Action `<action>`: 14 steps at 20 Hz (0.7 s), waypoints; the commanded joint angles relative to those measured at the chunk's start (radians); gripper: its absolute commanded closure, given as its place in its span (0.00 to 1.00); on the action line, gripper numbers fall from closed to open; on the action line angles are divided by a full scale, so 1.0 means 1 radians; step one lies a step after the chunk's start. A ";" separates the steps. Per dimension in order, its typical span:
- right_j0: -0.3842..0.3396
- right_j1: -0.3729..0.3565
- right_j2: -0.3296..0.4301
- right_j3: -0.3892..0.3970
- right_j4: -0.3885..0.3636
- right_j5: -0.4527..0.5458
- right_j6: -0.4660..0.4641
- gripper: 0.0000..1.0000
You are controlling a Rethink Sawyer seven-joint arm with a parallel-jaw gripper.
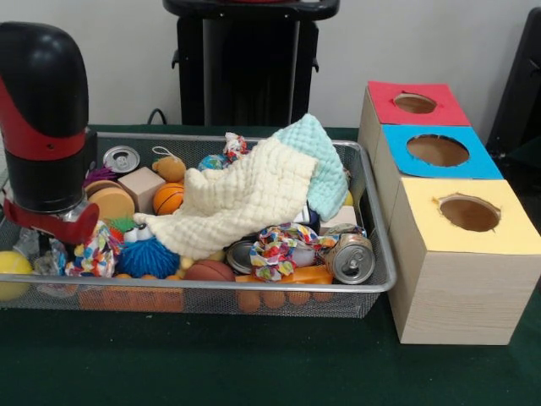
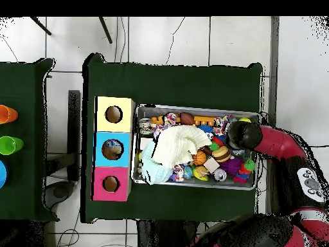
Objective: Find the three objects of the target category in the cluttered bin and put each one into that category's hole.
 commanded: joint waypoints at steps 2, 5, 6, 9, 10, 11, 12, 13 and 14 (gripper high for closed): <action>0.055 0.040 0.013 0.145 -0.014 -0.093 0.102 1.00; 0.084 -0.016 -0.010 0.208 0.008 -0.079 0.145 1.00; 0.095 -0.037 -0.019 0.232 0.018 -0.072 0.164 1.00; 0.133 -0.111 -0.049 0.316 0.044 -0.079 0.217 1.00; 0.150 -0.136 -0.062 0.343 0.052 -0.086 0.234 1.00; 0.160 -0.154 -0.069 0.366 0.060 -0.098 0.244 1.00; 0.170 -0.172 -0.076 0.389 0.068 -0.109 0.254 1.00; 0.173 -0.181 -0.079 0.406 0.078 -0.116 0.256 1.00; 0.176 -0.187 -0.082 0.420 0.080 -0.142 0.257 1.00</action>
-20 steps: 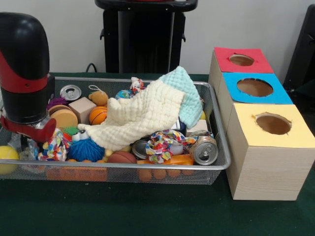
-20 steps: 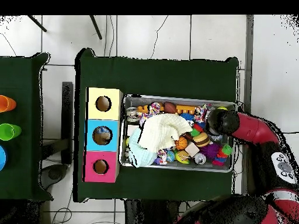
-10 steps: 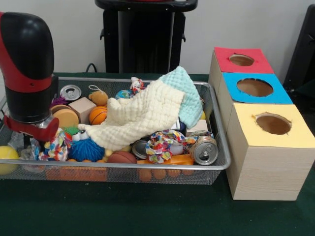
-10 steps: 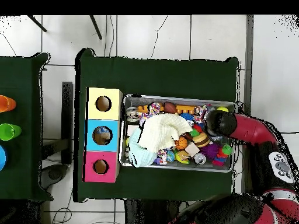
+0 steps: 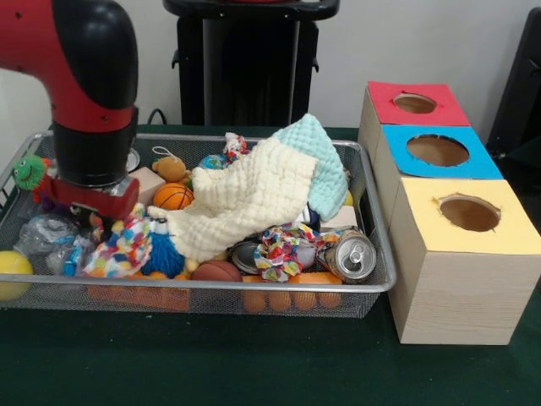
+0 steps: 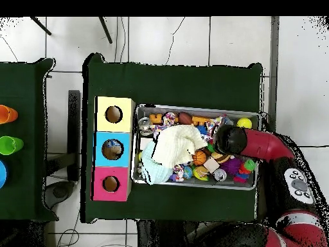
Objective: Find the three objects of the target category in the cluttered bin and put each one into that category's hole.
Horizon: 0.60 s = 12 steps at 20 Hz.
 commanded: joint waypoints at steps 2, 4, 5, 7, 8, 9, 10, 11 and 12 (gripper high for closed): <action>0.072 -0.093 -0.015 0.305 0.069 -0.098 0.254 1.00; 0.083 -0.089 -0.026 0.308 0.073 -0.120 0.245 1.00; 0.087 -0.082 -0.031 0.305 0.078 -0.123 0.245 1.00; 0.092 -0.065 -0.040 0.305 0.089 -0.150 0.241 1.00; 0.092 -0.057 -0.042 0.309 0.093 -0.166 0.241 1.00; 0.093 -0.050 -0.047 0.308 0.097 -0.178 0.241 1.00; 0.095 -0.043 -0.051 0.307 0.101 -0.190 0.240 1.00; 0.097 -0.038 -0.055 0.307 0.105 -0.198 0.239 1.00; 0.099 -0.032 -0.058 0.307 0.108 -0.207 0.239 1.00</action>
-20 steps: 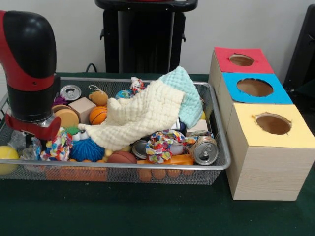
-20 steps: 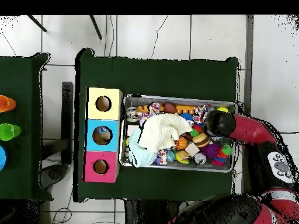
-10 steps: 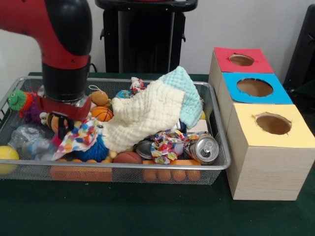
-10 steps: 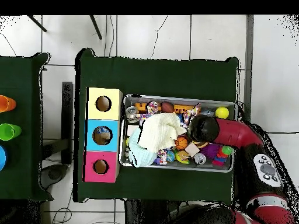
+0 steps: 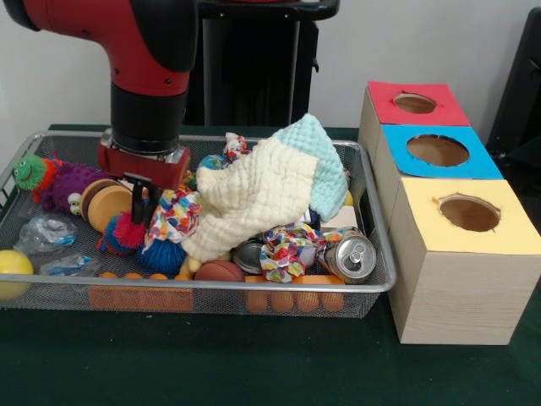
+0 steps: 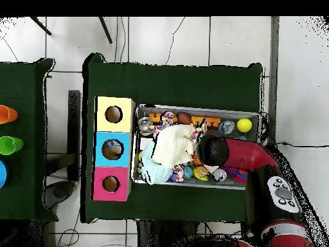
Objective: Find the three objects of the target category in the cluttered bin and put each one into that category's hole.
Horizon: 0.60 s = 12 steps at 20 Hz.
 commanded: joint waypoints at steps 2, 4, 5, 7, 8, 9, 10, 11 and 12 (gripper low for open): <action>0.014 0.069 -0.008 0.135 0.061 -0.099 0.233 1.00; 0.014 0.079 -0.013 0.135 0.067 -0.115 0.229 1.00; 0.016 0.083 -0.016 0.138 0.071 -0.125 0.229 1.00; 0.014 0.084 -0.015 0.148 0.083 -0.137 0.223 1.00; 0.013 0.082 -0.013 0.156 0.090 -0.140 0.221 1.00; 0.014 0.076 -0.014 0.167 0.098 -0.143 0.223 1.00; 0.017 0.071 -0.015 0.177 0.105 -0.144 0.225 1.00; 0.021 0.065 -0.017 0.185 0.112 -0.144 0.228 1.00; 0.025 0.059 -0.019 0.191 0.119 -0.138 0.228 1.00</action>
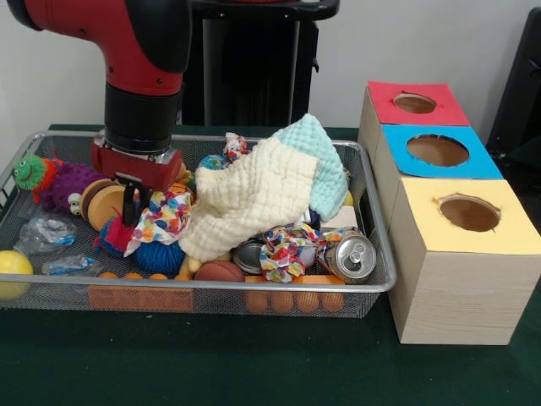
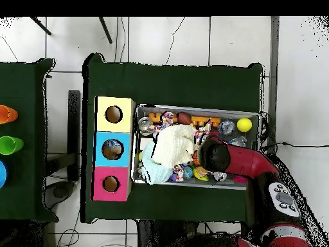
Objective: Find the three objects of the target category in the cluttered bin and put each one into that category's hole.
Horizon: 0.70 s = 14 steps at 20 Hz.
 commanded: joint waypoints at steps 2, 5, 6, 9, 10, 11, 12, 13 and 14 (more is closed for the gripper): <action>0.023 0.032 0.031 0.165 0.081 0.002 0.220 1.00; 0.013 0.009 0.048 0.195 0.105 0.025 0.209 1.00; 0.006 0.000 0.058 0.208 0.114 0.032 0.206 1.00; 0.002 -0.030 0.074 0.248 0.144 0.049 0.205 1.00; 0.001 -0.038 0.081 0.264 0.158 0.051 0.206 1.00; 0.002 -0.048 0.090 0.281 0.171 0.052 0.211 1.00; 0.003 -0.057 0.099 0.297 0.184 0.053 0.215 1.00; 0.008 -0.065 0.104 0.310 0.198 0.052 0.220 1.00; 0.012 -0.075 0.109 0.324 0.215 0.056 0.227 1.00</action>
